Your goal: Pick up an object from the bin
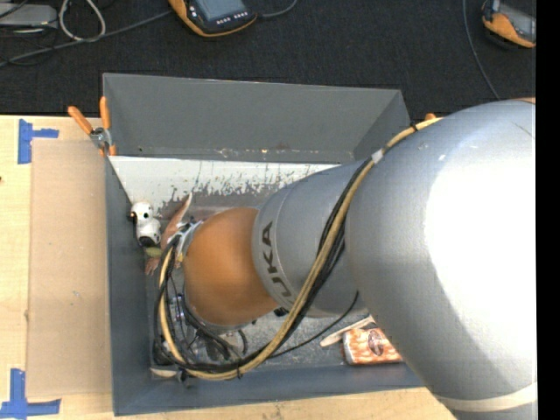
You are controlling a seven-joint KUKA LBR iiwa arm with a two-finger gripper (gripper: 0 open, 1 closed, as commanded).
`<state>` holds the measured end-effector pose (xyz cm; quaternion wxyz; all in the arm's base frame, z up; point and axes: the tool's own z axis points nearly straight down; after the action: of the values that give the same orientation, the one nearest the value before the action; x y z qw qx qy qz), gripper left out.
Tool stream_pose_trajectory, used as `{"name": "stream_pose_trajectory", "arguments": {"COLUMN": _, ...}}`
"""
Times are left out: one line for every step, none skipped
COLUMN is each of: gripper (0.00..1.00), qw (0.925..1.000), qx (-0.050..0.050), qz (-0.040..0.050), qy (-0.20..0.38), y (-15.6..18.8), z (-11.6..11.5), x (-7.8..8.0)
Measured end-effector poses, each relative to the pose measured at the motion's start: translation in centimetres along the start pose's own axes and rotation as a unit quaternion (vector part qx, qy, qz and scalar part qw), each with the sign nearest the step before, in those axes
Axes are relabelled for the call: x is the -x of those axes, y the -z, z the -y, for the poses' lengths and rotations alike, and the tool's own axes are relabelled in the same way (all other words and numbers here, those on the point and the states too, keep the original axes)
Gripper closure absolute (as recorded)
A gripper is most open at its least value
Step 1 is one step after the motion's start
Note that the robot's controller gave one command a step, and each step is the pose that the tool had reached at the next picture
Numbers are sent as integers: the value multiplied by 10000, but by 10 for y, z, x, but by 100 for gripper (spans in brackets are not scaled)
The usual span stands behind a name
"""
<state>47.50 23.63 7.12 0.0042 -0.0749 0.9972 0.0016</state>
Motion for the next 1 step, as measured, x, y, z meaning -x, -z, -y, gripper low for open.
{"name": "stream_pose_trajectory", "arguments": {"gripper": 0, "qw": 9787, "qx": 2, "qz": -20, "qy": 2051, "y": 64, "z": -7, "x": 0}}
